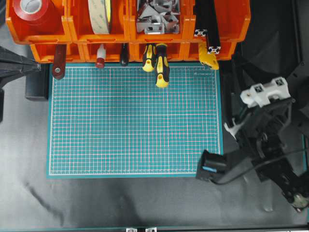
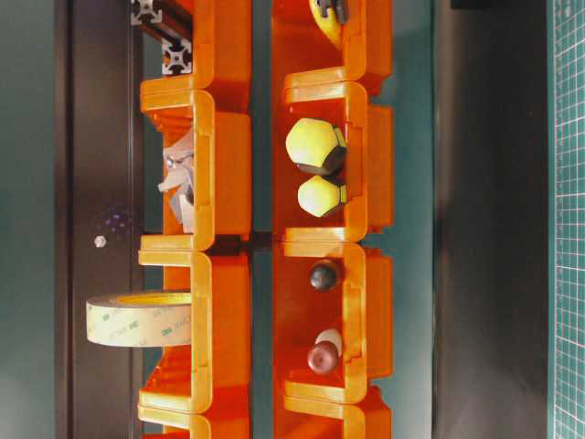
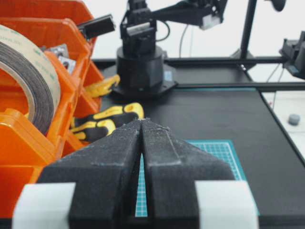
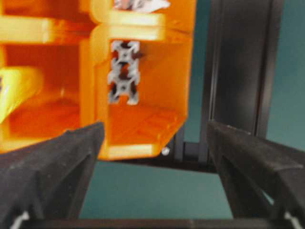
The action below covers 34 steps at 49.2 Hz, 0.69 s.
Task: Pick frame from container rack with right arm.
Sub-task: 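Move the right gripper up toward the black extrusion bar in the orange rack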
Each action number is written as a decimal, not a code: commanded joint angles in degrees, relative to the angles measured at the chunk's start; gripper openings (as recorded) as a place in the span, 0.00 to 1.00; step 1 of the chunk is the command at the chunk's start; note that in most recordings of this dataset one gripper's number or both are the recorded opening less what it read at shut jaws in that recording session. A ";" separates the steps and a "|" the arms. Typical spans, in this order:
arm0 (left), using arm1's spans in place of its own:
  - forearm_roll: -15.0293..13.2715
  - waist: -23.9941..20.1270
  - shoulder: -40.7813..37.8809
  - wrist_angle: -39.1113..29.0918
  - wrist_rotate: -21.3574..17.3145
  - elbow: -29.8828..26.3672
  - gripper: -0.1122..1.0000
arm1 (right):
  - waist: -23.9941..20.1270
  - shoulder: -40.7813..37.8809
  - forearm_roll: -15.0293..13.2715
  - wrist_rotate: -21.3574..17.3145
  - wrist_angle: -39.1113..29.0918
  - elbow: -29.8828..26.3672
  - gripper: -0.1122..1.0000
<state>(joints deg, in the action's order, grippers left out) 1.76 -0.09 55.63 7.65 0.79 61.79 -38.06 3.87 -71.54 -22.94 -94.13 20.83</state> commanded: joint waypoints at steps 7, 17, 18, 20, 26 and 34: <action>0.18 -0.09 -0.26 0.18 0.09 -1.76 0.10 | 2.99 0.26 -1.58 -2.90 5.19 1.14 0.84; 0.09 -0.09 -0.26 0.18 0.09 -1.85 0.10 | 5.10 -0.62 -1.58 -3.16 7.82 2.64 0.84; 0.18 -0.09 -0.26 0.18 0.09 -1.76 0.10 | 5.27 -0.62 -1.58 -3.25 7.91 2.72 0.84; 0.09 -0.09 -0.26 0.18 0.09 -1.85 0.10 | 5.63 -0.62 -1.58 -3.25 8.00 2.81 0.84; 0.18 -0.09 -0.26 0.18 0.09 -1.76 0.10 | 6.86 -0.62 -1.58 -3.25 8.00 2.90 0.84; 0.18 -0.09 -0.26 0.18 0.09 -1.76 0.10 | 7.65 -0.62 -1.58 -3.25 8.00 2.99 0.84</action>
<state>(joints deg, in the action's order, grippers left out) 1.76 -0.09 55.63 7.56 0.79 61.79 -30.59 2.55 -72.60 -26.02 -86.57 24.35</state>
